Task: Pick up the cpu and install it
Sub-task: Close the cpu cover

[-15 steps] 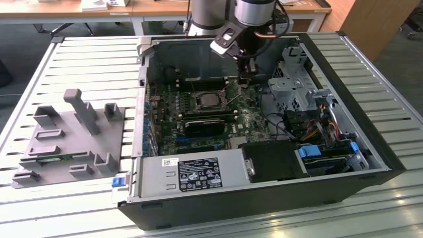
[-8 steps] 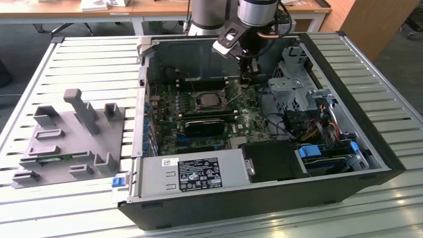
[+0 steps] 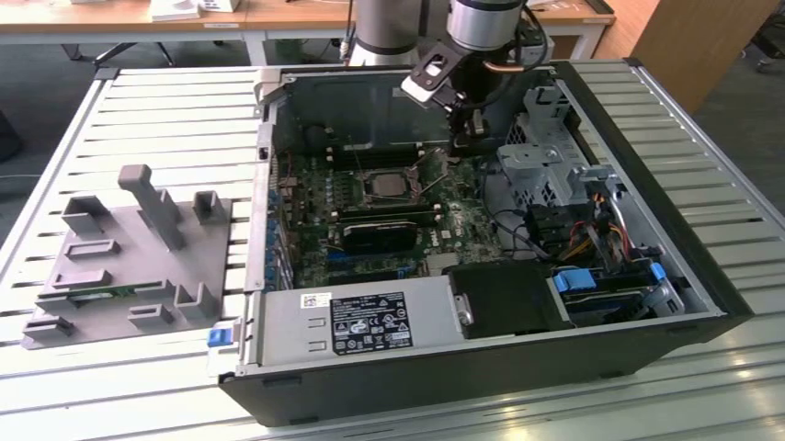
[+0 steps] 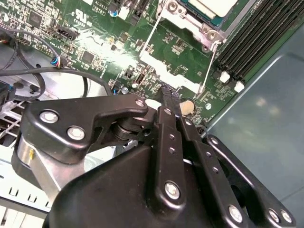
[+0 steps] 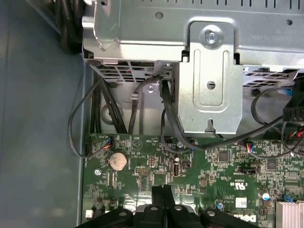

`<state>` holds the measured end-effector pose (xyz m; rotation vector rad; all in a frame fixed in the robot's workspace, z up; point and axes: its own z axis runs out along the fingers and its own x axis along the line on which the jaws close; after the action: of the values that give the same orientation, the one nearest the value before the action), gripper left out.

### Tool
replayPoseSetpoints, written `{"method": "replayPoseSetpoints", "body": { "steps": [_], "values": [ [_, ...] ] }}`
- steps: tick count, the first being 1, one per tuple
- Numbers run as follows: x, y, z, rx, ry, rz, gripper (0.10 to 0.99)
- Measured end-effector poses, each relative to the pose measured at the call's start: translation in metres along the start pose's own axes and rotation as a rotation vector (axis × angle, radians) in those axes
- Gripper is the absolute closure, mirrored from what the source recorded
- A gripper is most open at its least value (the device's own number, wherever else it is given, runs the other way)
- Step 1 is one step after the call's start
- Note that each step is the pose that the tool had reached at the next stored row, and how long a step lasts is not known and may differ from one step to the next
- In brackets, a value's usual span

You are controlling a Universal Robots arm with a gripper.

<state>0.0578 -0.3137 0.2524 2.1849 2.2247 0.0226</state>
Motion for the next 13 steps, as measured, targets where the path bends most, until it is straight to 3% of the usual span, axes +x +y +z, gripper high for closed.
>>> {"method": "replayPoseSetpoints", "body": {
  "steps": [8,13],
  "values": [
    [0.0000,0.0009,0.0086,0.006,0.0000,0.000,0.980],
    [0.0000,0.0007,0.0096,0.008,-0.0002,0.000,0.980]
  ]
}}
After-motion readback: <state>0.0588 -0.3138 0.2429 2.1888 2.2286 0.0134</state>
